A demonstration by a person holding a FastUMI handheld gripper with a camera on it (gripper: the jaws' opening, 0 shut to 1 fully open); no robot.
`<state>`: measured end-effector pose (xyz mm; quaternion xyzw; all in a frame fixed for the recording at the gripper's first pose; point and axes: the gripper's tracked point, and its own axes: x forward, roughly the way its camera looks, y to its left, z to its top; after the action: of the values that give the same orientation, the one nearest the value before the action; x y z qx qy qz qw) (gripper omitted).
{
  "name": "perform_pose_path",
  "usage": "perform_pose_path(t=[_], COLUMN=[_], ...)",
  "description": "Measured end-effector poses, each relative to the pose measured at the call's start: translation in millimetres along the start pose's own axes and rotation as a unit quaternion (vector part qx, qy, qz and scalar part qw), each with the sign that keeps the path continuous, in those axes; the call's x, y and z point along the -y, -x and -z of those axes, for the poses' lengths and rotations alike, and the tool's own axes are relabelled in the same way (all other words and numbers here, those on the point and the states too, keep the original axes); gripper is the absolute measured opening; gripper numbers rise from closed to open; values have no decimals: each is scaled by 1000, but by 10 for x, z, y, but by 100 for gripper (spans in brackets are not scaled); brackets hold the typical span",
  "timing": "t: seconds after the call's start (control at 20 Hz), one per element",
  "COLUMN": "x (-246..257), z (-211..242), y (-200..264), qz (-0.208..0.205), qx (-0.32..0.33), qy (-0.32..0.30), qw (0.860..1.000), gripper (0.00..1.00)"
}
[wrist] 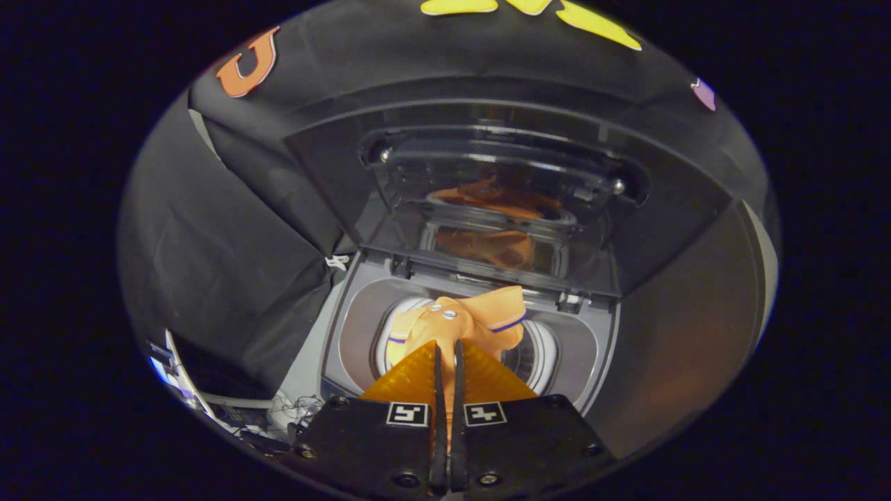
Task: Put the clothes into the washing machine and then close the washing machine lid.
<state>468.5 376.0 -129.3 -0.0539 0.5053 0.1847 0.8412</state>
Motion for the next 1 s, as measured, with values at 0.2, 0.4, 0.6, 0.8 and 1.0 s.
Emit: perform_pose_path(t=[0.2,0.4,0.6,0.8,1.0], x=[36,89,138,139,235], z=[83,161,216,312,214], y=[-170,-324,-442,-492,-468], qz=[5,8,9,-3,16], qx=[-8,-20,-25,-44,-25], qy=[-7,-21,-35,-44,-40], qw=[1000,1000,999,998,999], gripper=[6,6,6,37,88])
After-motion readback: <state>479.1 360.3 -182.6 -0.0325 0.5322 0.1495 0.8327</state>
